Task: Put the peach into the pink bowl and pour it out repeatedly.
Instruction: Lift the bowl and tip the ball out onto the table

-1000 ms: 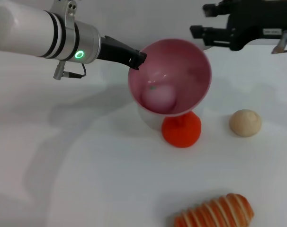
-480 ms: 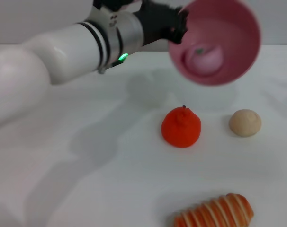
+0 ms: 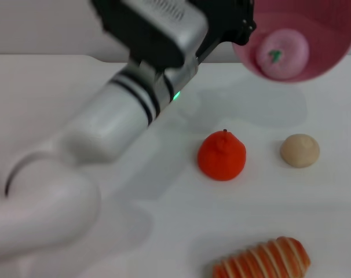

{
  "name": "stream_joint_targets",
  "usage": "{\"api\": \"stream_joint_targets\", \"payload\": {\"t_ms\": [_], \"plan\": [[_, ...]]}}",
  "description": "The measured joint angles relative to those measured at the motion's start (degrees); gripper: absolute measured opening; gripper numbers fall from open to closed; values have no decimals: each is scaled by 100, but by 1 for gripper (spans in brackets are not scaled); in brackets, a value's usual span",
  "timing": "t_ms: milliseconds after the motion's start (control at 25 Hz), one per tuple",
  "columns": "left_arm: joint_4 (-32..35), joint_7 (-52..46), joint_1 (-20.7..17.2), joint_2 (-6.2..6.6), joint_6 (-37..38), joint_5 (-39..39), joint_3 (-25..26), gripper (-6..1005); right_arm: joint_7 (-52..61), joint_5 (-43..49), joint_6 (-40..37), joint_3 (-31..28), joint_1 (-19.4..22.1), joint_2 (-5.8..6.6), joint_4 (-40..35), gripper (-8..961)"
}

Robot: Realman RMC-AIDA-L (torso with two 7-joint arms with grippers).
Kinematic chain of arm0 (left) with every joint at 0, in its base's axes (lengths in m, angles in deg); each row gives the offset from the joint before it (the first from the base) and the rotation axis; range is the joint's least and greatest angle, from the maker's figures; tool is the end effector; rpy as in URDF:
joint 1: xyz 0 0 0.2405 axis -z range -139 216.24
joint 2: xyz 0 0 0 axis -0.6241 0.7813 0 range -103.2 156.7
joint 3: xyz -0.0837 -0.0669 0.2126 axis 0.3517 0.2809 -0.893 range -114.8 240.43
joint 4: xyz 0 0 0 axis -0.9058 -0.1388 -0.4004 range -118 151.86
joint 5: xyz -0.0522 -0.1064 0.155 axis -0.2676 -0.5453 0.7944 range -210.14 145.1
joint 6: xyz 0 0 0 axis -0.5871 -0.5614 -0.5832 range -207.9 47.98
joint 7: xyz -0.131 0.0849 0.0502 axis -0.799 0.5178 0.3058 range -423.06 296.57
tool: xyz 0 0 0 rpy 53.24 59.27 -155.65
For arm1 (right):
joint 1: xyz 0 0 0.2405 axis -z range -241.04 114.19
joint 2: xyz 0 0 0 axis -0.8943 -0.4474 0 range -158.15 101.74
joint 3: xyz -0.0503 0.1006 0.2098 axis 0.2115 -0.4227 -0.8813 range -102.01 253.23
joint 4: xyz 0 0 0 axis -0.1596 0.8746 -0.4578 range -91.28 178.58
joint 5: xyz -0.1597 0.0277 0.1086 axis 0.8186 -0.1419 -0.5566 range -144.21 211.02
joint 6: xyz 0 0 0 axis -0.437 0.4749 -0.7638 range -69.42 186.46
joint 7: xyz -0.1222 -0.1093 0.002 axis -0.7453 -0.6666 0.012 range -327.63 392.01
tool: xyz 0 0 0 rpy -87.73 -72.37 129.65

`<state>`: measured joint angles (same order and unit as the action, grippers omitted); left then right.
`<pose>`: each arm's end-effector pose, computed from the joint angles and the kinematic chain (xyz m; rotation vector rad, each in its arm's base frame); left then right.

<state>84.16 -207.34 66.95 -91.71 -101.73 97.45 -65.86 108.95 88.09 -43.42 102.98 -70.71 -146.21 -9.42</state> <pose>-0.0496 0.3574 -0.0721 -2.0566 -0.0993 -0.7692 0.2512 0.2349 0.2096 -1.6499 0.1451 1.3783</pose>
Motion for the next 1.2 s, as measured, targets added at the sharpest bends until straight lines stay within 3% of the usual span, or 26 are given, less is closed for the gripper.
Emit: {"api": "stream_joint_targets", "payload": {"t_ms": [80, 240, 600, 680, 800, 1200], "plan": [[-207, -12, -120, -5, -1198, 6, -505, 77, 1, -4, -66, -161, 29, 49, 37, 510], [-484, -27, -143, -14, -2299, 19, -1062, 77, 25, -13, -129, -297, 41, 100, 39, 508], [-701, -11, -85, -26, -2883, 28, -1407, 79, 2, 19, -139, -280, -32, 170, 56, 502], [-701, -11, -85, -26, -2883, 28, -1407, 79, 0, 23, -139, -282, -41, 171, 62, 501], [-891, 52, -164, -27, -3656, 68, -1700, 80, -2, 28, -135, -303, -51, 151, 72, 499], [-948, 160, -245, -27, -4216, 153, -1933, 82, -6, 33, -141, -318, -53, 117, 84, 492]]}}
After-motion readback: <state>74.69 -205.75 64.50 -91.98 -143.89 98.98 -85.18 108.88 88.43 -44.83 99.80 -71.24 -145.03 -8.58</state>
